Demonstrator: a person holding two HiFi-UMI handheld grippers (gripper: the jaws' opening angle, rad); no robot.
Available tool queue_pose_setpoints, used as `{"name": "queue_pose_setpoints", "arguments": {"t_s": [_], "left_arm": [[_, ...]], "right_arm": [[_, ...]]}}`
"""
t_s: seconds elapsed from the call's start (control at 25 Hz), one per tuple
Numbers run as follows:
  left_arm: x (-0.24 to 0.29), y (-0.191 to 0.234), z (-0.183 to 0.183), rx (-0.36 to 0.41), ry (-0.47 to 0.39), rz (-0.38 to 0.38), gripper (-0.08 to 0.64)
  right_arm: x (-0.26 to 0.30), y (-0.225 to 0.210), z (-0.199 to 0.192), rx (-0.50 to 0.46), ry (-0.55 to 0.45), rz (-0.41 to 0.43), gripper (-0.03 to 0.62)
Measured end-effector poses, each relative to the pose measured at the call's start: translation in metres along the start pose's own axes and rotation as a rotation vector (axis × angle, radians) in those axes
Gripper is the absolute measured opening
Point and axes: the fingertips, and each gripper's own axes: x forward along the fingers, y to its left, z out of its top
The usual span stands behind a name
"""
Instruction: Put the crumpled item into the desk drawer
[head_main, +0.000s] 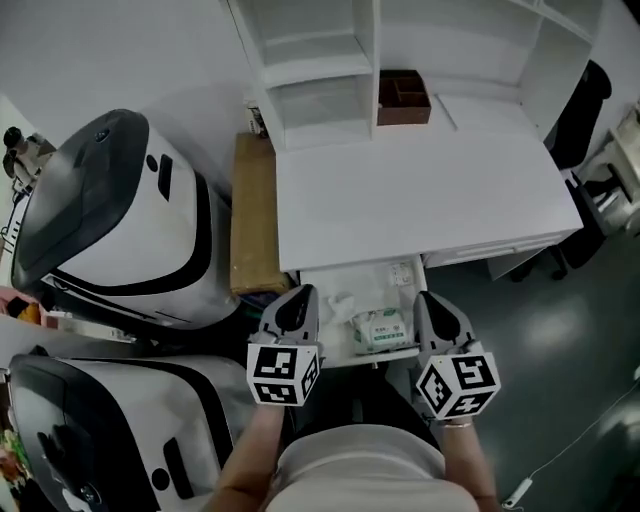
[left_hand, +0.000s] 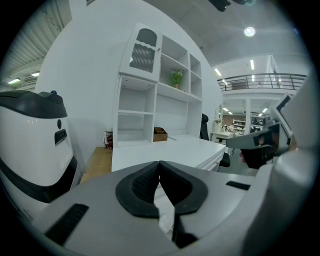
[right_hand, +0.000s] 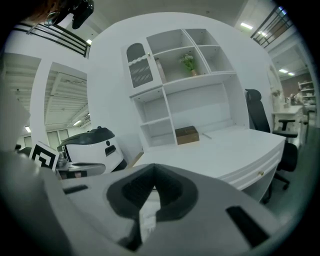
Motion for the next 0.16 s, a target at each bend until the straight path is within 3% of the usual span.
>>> {"name": "queue_pose_setpoints", "arguments": {"t_s": [0.16], "left_arm": [[0.0075,-0.0037,0.0018,-0.013,-0.008,-0.014,-0.006]], "right_arm": [[0.0038,-0.0068,0.0013,-0.020,0.008,-0.015,0.002]]}}
